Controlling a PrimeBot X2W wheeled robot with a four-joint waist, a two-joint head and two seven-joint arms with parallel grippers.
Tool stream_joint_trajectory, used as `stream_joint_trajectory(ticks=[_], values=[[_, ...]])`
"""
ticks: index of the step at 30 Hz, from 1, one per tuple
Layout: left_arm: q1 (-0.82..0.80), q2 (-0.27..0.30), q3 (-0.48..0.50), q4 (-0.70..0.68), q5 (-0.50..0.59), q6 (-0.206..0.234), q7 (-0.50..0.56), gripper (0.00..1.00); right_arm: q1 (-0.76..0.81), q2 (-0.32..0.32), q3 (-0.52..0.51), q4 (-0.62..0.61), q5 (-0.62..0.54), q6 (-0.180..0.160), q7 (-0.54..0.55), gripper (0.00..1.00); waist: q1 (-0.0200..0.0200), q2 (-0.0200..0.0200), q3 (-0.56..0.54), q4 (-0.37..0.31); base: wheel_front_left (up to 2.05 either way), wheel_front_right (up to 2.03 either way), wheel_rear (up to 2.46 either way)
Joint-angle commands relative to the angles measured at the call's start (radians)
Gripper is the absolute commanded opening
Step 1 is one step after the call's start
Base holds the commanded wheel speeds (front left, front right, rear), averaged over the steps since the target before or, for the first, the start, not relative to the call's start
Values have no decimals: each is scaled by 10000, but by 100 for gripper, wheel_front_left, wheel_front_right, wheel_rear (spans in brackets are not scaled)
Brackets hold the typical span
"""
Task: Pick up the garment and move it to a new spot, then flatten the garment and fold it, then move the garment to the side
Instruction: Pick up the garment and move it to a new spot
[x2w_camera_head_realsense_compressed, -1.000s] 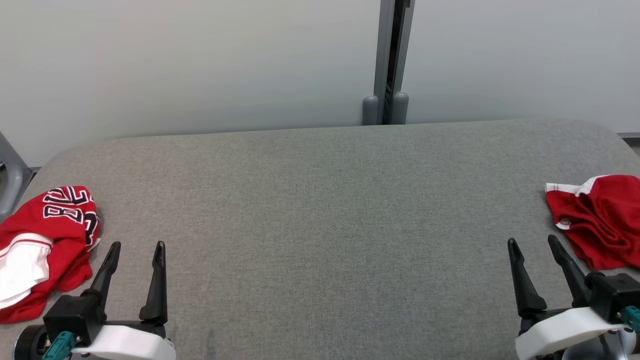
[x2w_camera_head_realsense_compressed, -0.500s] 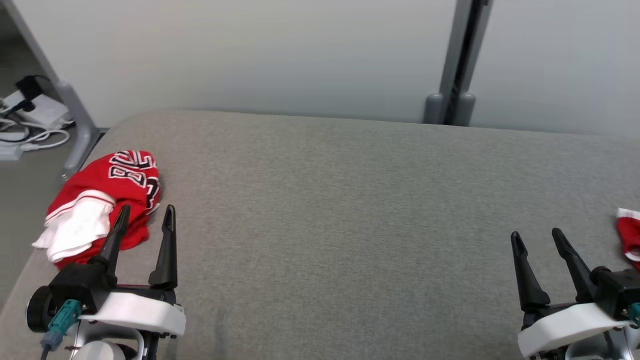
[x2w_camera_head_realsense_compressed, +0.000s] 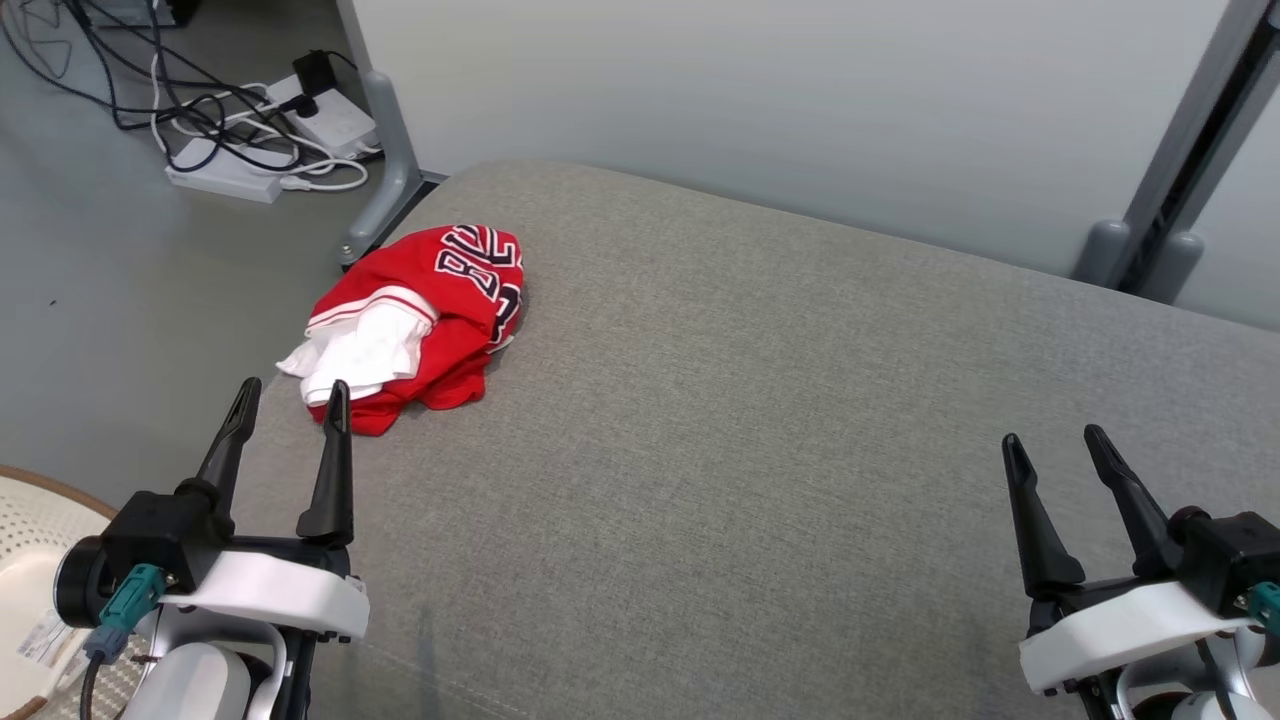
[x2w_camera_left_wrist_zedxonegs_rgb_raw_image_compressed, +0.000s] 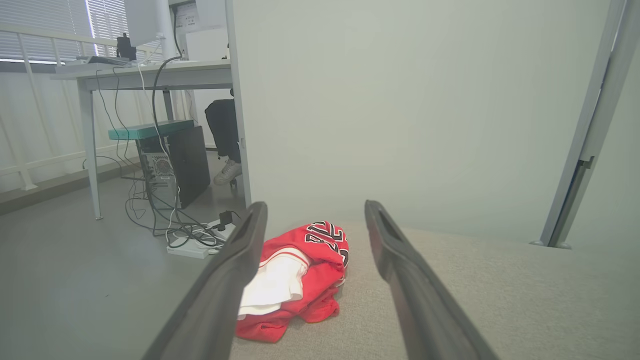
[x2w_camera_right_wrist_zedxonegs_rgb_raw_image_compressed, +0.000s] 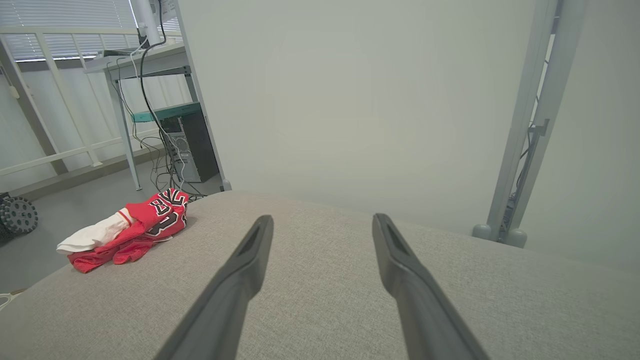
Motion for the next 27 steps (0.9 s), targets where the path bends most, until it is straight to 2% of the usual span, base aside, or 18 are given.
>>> stream_joint_trajectory(ticks=[1, 16, 23, 27], values=[[-220, 48, 44, 60, -38, -60, -55, 100, -95, -44, -37, 37, 36, -7, -59, 100, 0, 0, 35, 260, 0, 0, 0], [-389, -10, 219, 315, -101, -179, -241, 100, -196, -44, 57, 8, 40, -5, -23, 100, 0, 0, 180, 377, 0, 0, 0], [-938, -65, 581, 381, -168, -157, -296, 100, -519, -43, 162, -266, -202, -5, 117, 100, 0, 0, 812, -71, 0, 0, 0], [-1698, -179, 881, 1415, -518, -373, -269, 100, -861, -46, 256, -543, -405, -5, 323, 100, 0, 0, 1630, -622, 0, 0, 0]])
